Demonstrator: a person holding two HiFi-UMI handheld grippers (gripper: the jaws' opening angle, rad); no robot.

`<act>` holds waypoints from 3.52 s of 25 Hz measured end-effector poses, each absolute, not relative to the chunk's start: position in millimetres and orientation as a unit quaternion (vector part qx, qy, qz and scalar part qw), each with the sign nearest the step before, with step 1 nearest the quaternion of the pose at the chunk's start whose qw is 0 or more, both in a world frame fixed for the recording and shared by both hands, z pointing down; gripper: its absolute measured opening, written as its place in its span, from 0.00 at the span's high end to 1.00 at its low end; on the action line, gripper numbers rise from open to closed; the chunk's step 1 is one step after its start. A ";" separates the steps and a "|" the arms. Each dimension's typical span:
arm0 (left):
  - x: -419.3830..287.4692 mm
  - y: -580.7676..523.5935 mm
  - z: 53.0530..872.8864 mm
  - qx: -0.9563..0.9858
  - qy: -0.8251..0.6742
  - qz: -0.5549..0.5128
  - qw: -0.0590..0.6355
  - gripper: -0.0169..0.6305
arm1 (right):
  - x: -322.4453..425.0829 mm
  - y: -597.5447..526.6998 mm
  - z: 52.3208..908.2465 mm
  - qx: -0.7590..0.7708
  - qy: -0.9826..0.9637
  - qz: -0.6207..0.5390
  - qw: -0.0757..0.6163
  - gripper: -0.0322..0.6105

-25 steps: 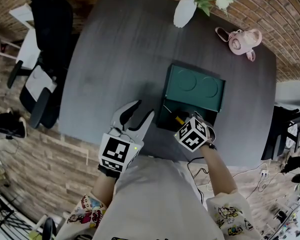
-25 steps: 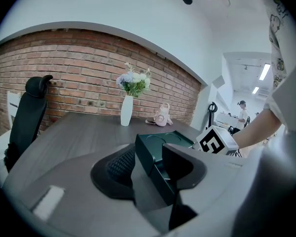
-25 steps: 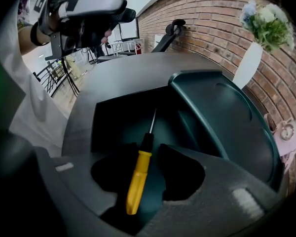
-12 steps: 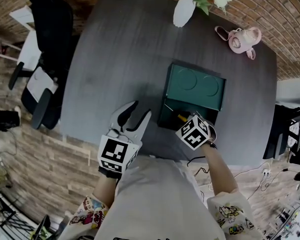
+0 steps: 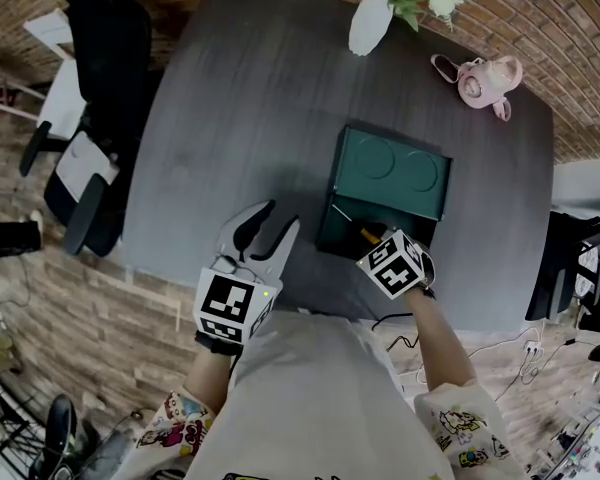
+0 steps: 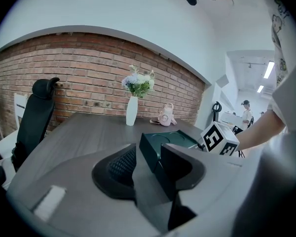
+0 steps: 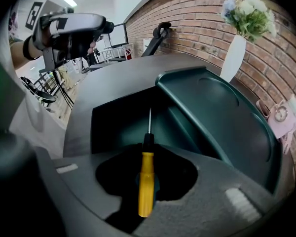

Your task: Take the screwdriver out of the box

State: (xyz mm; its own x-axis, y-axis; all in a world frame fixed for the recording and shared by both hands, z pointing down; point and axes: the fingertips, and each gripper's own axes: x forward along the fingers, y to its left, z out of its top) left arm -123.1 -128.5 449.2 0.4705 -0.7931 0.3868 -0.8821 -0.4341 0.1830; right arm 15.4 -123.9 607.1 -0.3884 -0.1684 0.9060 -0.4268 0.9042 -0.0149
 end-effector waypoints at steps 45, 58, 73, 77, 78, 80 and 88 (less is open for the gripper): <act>-82.8 -131.9 357.4 0.879 -0.465 0.077 0.075 0.95 | 96.9 -142.0 368.2 0.471 -0.860 0.066 0.183 0.83; -53.1 -133.7 348.9 0.886 -0.454 0.066 0.074 0.98 | 142.5 -124.9 333.6 0.509 -0.857 0.060 0.057 0.83; -63.8 -130.9 356.6 0.879 -0.464 0.066 0.090 0.98 | 135.8 -121.2 346.1 0.498 -0.862 0.074 0.066 0.83; -69.5 -132.8 358.2 0.878 -0.466 0.065 0.092 0.98 | 127.5 -122.2 345.5 0.492 -0.865 0.072 0.069 0.83; -71.1 -133.0 359.2 0.878 -0.466 0.065 0.092 0.98 | 125.8 -122.1 345.9 0.491 -0.865 0.071 0.069 0.83; -73.9 -133.1 359.5 0.877 -0.467 0.065 0.094 0.98 | 123.0 -121.9 347.6 0.490 -0.866 0.072 0.073 0.83; -81.7 -131.1 364.7 0.877 -0.466 0.064 0.095 0.98 | 114.2 -120.4 354.0 0.488 -0.865 0.076 0.083 0.83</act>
State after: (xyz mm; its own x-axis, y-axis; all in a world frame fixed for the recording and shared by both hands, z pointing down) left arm -81.7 -131.1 364.7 0.5579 -0.8054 0.2003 -0.8296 -0.5480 0.1072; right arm 114.2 -120.4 354.0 -0.5095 -0.8325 0.2176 -0.8577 0.5117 -0.0508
